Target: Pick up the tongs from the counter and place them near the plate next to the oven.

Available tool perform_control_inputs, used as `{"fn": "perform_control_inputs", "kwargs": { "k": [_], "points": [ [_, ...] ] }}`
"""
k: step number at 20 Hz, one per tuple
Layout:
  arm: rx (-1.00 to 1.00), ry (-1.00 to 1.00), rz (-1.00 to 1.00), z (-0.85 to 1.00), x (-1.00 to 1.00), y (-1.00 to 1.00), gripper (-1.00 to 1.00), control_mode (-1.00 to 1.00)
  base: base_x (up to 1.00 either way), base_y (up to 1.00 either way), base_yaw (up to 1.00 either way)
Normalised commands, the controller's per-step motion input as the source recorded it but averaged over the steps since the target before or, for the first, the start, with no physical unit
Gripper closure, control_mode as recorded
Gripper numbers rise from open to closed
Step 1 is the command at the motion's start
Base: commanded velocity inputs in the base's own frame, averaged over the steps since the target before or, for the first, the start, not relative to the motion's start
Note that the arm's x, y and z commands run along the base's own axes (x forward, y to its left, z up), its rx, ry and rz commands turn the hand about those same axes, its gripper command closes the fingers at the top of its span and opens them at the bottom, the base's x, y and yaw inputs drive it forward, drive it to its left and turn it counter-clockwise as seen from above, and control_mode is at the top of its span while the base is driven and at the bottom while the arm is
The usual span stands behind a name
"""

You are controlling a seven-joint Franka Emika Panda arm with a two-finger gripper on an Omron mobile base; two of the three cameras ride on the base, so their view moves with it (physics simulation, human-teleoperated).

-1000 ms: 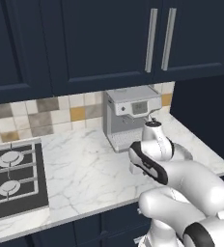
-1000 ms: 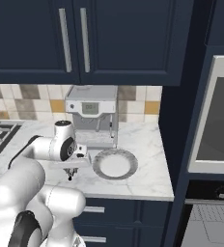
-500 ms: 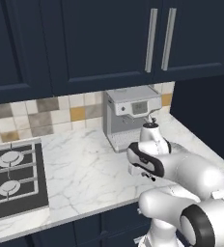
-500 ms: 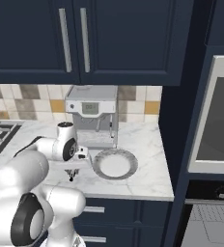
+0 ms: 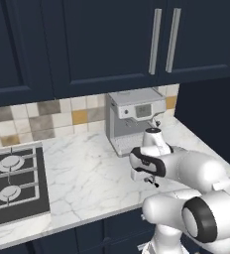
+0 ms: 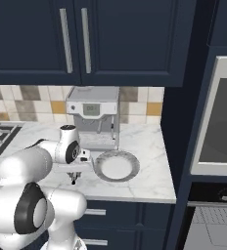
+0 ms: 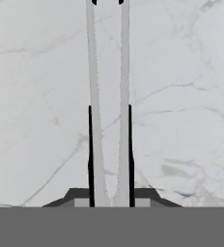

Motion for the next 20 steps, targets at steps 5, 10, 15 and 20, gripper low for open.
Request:
{"fn": "perform_control_inputs", "kwargs": {
  "k": [5, 10, 15, 20],
  "points": [
    [0.0, 0.0, 0.0, -0.27, 0.0, 0.01, -1.0, -1.0, 0.0, 0.0, 0.0],
    [0.05, 0.0, 0.0, -0.03, -0.07, 0.0, -1.0, -1.0, 0.0, 0.0, 0.0],
    [0.12, -0.01, 0.0, 0.16, -0.24, 0.0, -1.0, -1.0, 0.0, 0.0, 0.0],
    [0.13, -0.09, 0.0, 0.5, -0.35, -0.01, -1.0, -1.0, 0.0, 0.0, 0.0]
  ]
}}
